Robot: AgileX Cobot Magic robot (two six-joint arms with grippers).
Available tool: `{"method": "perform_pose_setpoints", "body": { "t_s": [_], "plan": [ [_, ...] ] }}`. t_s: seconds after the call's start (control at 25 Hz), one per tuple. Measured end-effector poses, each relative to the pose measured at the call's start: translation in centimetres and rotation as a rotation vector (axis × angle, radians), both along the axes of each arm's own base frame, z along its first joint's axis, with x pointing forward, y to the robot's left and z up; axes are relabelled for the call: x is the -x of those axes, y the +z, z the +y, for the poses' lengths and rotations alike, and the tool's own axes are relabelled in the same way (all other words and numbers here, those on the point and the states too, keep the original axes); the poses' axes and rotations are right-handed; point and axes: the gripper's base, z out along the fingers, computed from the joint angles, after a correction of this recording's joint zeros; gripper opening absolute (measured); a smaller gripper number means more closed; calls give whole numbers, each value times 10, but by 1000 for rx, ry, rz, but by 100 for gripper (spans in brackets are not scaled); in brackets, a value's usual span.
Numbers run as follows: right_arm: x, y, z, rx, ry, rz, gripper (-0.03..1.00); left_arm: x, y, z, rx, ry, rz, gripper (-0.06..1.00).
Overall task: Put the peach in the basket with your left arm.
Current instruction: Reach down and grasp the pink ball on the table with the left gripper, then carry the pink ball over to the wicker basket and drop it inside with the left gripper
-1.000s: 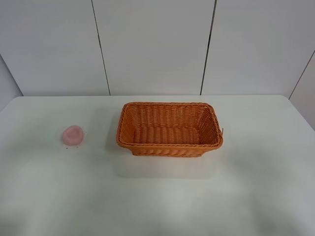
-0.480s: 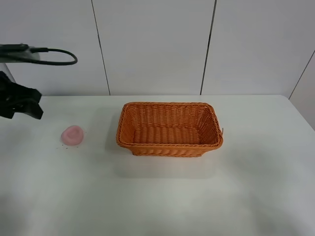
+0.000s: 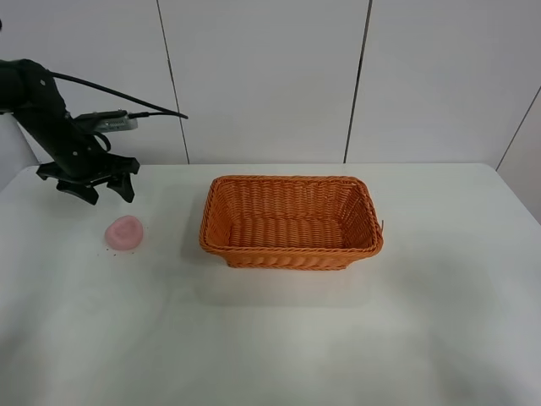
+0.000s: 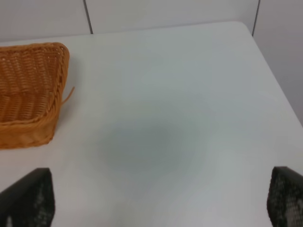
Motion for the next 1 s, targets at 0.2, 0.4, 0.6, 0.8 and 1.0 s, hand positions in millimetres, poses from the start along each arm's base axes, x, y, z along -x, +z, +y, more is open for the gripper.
{"method": "perform_pose_setpoints", "body": {
  "t_s": [0.2,0.4,0.6,0.8,1.0],
  "plan": [
    [0,0,0,0,0,0,69,-14,-42,0,-5,3,58,76],
    [0,0,0,0,0,0,69,-16,-76,2,-28,-8,118,76],
    [0,0,0,0,0,0,69,-16,-84,3,-40,-14,128,73],
    [0,0,0,0,0,0,69,-16,-78,3,-37,-13,143,27],
    [0,0,0,0,0,0,69,-22,-45,7,-74,2,132,16]
  ]
}}
